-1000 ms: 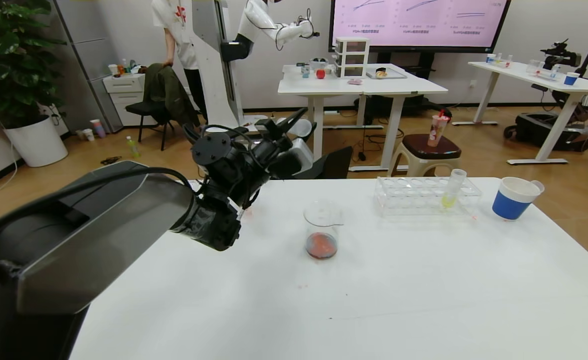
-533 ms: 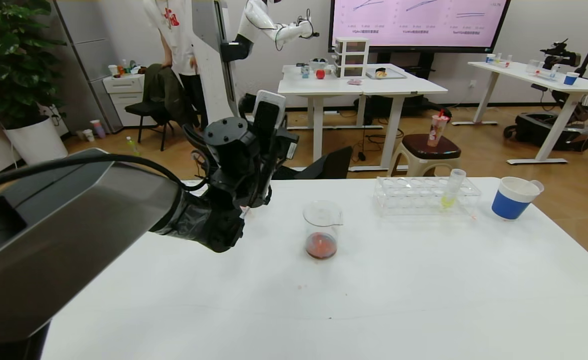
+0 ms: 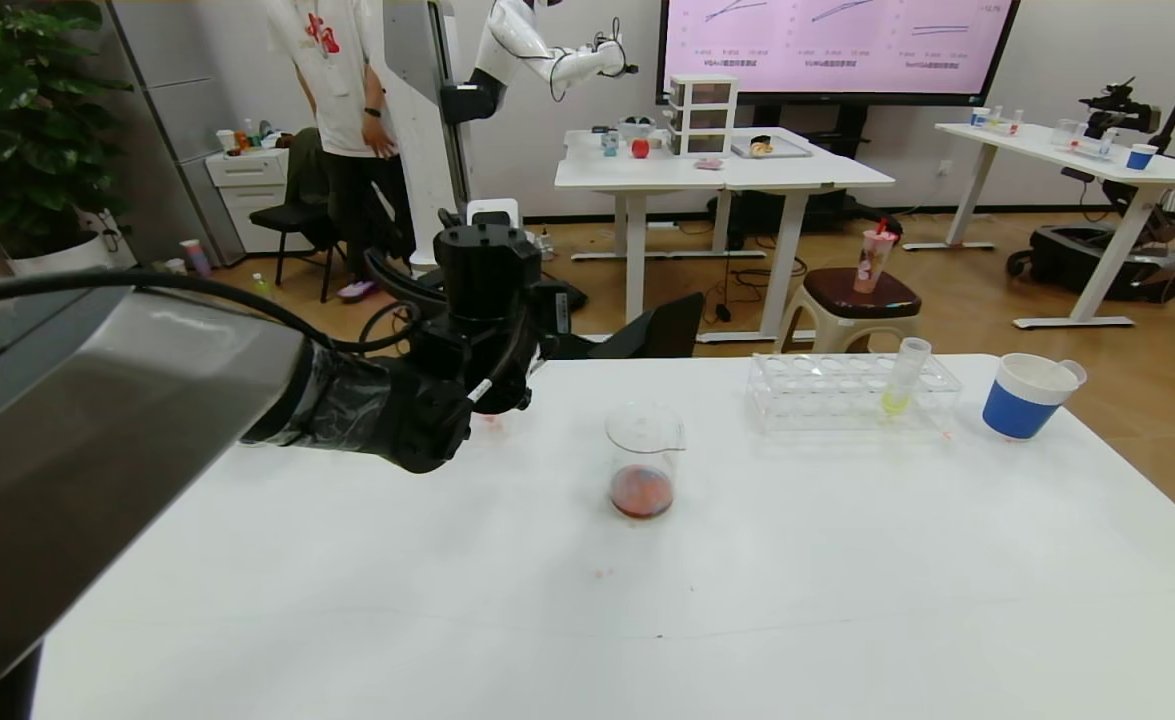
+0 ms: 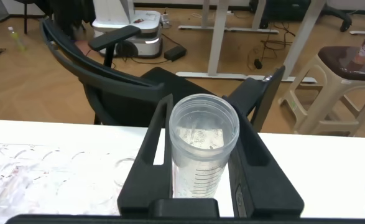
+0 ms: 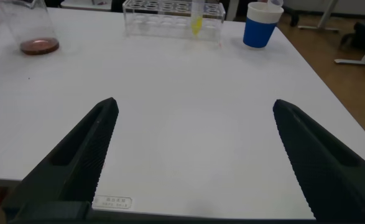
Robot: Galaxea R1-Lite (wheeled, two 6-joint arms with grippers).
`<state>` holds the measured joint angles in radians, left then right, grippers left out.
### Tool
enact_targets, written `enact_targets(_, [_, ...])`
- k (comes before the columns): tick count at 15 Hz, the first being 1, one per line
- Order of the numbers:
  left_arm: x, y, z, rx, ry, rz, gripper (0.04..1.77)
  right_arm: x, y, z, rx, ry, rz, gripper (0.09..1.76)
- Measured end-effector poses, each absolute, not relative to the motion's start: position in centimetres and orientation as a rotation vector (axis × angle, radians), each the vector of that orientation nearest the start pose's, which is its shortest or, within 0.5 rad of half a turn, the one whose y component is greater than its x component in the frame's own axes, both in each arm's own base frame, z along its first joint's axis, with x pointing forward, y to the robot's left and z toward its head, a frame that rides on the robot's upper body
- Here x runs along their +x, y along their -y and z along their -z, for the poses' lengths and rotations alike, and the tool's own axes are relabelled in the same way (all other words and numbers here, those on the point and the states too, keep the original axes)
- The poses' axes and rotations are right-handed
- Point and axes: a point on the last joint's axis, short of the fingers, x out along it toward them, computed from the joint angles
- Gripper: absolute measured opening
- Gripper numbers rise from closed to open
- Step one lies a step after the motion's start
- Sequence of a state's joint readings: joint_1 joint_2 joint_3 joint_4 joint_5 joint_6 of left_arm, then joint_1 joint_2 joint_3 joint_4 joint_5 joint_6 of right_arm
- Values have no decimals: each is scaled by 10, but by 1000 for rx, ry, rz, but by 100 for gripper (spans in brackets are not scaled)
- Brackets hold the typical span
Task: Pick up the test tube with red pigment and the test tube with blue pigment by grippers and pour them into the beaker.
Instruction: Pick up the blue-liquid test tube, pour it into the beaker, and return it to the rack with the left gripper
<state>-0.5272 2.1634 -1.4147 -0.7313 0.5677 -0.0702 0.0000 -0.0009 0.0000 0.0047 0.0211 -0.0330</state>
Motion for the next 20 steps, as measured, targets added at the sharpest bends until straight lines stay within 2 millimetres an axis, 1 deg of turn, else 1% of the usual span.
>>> enact_targets(3, [389, 203, -184, -48, -22, -52, 51, -23, 0, -75, -33, -3, -21, 174])
enact_targets(4, [389, 197, -187, -46, -20, -62, 51, -23, 0, -75, -33, -3, -21, 174])
enact_targets(5, [390, 187, -191, -48, -13, -83, 51, -23, 0, -75, -33, -3, -21, 174])
enact_targets(7, [394, 157, -199, -55, -3, -140, 51, -23, 0, -75, -33, -3, -21, 174])
enact_targets(8, [395, 138, -200, -53, -7, -159, 51, -23, 0, -75, -33, -3, -21, 174])
enact_targets(9, [395, 118, -201, -51, -15, -172, 51, -23, 0, -75, -33, -3, -21, 174])
enact_targets(13, [395, 26, -202, -64, 15, -255, 51, -23, 0, -75, -33, -3, -21, 174])
enact_targets(16, [393, -29, -195, -62, 10, -303, 51, -23, 0, -75, -33, -3, -21, 174])
enact_targets(18, [395, -54, -188, -61, -3, -336, 51, -23, 0, -75, -33, -3, -21, 174])
enact_targets(20, [403, -68, -182, -61, -5, -366, 51, -23, 0, -75, -33, -3, -21, 174])
